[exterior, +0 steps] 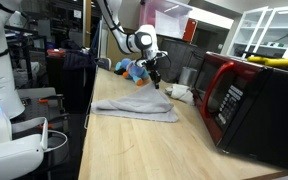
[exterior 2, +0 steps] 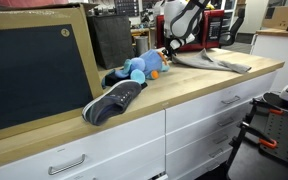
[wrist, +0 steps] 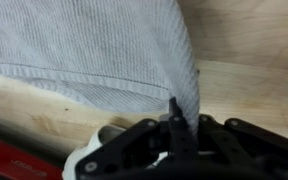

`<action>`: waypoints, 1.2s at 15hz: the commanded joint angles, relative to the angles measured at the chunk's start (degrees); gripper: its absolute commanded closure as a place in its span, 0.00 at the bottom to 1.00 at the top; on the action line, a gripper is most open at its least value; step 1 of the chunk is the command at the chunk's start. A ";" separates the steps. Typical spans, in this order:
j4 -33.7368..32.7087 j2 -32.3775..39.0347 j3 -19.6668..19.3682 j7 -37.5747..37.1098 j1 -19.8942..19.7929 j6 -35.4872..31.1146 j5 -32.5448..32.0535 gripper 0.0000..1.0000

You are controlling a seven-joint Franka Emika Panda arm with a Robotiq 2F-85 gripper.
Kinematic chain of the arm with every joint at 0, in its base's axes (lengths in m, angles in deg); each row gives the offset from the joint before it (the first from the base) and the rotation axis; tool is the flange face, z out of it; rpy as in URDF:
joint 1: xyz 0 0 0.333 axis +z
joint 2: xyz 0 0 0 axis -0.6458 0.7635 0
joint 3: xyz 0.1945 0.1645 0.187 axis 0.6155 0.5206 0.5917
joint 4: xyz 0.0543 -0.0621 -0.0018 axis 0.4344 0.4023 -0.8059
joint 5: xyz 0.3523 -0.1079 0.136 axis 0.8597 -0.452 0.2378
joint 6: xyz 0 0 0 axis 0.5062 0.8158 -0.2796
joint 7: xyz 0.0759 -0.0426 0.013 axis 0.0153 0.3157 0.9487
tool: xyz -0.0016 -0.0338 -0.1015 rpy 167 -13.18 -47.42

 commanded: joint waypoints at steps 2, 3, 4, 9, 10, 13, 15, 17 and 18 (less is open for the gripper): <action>4.75 -5.40 -0.34 -6.38 4.02 -1.62 0.16 0.99; 5.12 -6.14 -0.13 -7.47 4.52 -1.57 0.38 0.99; 5.47 -6.89 0.07 -8.60 4.89 -1.48 0.61 0.99; 9.08 -10.68 1.05 -12.05 4.74 -3.20 0.10 0.99; 10.66 -11.59 0.61 -12.38 4.51 -4.60 -0.61 0.99; 15.92 -14.39 -1.60 -12.69 4.10 -10.14 -2.65 0.99; 19.56 -15.96 -3.68 -12.61 4.15 -13.81 -4.15 0.99; 22.75 -17.15 -6.84 -13.37 5.12 -16.94 -6.91 0.99; 24.30 -17.86 -8.05 -13.44 5.31 -18.17 -8.18 0.99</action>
